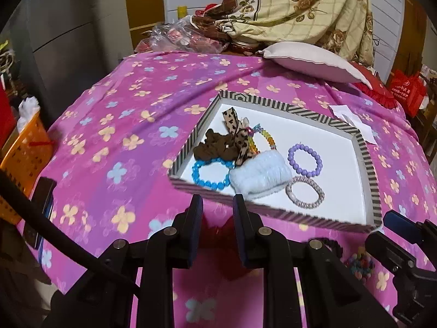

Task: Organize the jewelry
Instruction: 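Withdraw both tools from the box over the remaining jewelry, then grasp the red satin bow with the left tool while the right tool grasps the multicolor bead bracelet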

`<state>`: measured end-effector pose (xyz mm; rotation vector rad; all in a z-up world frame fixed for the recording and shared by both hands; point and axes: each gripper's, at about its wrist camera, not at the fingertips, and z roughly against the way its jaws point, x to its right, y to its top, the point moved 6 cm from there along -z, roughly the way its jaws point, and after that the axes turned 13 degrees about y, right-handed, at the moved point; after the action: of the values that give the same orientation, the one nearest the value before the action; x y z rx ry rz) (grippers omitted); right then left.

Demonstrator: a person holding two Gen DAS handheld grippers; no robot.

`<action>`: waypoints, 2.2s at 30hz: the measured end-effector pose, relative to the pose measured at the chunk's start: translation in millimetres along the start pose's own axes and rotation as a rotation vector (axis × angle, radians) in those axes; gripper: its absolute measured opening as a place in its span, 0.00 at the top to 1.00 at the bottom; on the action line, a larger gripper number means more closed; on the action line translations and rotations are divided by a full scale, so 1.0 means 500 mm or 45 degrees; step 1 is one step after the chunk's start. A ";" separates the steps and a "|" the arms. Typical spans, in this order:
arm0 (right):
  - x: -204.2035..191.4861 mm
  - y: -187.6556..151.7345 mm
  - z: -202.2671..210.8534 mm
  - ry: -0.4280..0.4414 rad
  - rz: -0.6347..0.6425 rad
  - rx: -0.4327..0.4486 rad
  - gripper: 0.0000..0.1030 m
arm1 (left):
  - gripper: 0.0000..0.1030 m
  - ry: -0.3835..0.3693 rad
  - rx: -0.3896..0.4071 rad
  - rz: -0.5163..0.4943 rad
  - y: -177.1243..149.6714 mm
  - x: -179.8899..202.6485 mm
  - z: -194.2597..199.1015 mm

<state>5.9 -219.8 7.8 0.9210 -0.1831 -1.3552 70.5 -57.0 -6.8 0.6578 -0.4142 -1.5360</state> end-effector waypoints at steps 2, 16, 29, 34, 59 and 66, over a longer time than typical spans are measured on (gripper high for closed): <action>-0.005 -0.008 0.006 0.002 -0.004 0.001 0.46 | 0.58 0.003 0.005 0.006 -0.011 -0.005 0.009; -0.033 -0.045 0.047 -0.026 0.035 0.015 0.42 | 0.58 0.016 0.043 0.023 -0.063 -0.031 0.057; -0.068 -0.062 0.075 -0.019 0.077 0.022 0.41 | 0.58 0.013 0.065 0.024 -0.087 -0.043 0.093; -0.077 -0.067 0.078 -0.017 0.086 0.017 0.40 | 0.58 0.014 0.067 0.029 -0.091 -0.047 0.100; 0.019 -0.130 0.099 -0.092 -0.012 -0.027 0.38 | 0.54 -0.130 -0.204 0.231 -0.121 -0.162 0.010; 0.079 -0.172 0.102 -0.137 -0.055 -0.081 0.38 | 0.50 -0.192 -0.271 0.259 -0.119 -0.151 -0.028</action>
<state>-79.4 -272.5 -30.7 0.8036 -0.2026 -1.4444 31.8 24.5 -43.2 0.3246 -0.4112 -1.4154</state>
